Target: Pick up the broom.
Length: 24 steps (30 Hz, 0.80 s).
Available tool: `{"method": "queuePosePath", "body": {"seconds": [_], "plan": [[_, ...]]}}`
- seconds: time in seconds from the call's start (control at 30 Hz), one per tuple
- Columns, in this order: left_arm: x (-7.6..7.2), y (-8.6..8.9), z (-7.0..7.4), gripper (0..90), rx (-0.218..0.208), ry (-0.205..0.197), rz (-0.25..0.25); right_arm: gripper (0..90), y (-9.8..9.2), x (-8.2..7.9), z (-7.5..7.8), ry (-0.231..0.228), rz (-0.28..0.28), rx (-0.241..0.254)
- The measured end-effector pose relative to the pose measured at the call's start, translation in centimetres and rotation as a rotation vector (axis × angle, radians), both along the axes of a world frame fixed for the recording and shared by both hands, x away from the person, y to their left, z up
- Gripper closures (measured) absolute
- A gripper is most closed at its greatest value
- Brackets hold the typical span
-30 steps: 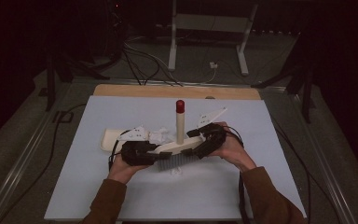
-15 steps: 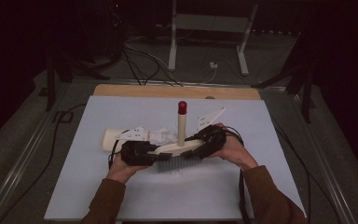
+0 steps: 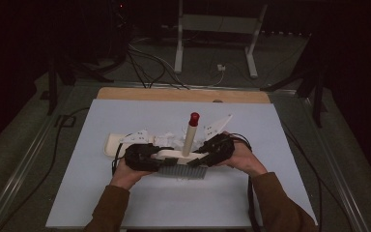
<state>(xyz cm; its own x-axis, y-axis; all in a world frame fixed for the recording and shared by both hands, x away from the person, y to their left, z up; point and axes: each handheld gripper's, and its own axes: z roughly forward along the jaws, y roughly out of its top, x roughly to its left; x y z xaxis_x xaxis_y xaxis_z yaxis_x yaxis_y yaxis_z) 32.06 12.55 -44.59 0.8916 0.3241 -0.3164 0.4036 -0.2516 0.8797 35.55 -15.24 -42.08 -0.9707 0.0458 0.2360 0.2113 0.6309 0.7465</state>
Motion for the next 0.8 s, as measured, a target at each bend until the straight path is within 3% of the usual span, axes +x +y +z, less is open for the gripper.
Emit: {"method": "queuePosePath", "body": {"seconds": [0.1, 0.23, 0.47, 0.63, 0.8], "plan": [[0.0, 0.1, 0.2, 45.4, -0.017, -0.002, 0.038, 67.8, 0.0, 0.1, -0.1, 0.001, -0.015, 0.0], [-0.2, 0.8, 0.6, 31.9, -0.04, -0.013, 0.113, 67.8, -0.1, 0.2, -0.1, -0.015, -0.046, -0.008], [-0.7, 2.2, 1.1, 1.9, 0.029, -0.054, 0.283, 67.8, -0.9, 0.6, -0.1, -0.015, -0.115, 0.017], [-1.4, 3.7, 0.8, 0.4, 0.025, -0.056, 0.388, 67.8, -1.2, 0.8, 0.0, -0.017, -0.153, 0.026], [-2.0, 5.4, 0.8, 0.4, 0.059, -0.062, 0.468, 67.8, -1.5, 0.9, 0.2, -0.023, -0.187, 0.045]]}}
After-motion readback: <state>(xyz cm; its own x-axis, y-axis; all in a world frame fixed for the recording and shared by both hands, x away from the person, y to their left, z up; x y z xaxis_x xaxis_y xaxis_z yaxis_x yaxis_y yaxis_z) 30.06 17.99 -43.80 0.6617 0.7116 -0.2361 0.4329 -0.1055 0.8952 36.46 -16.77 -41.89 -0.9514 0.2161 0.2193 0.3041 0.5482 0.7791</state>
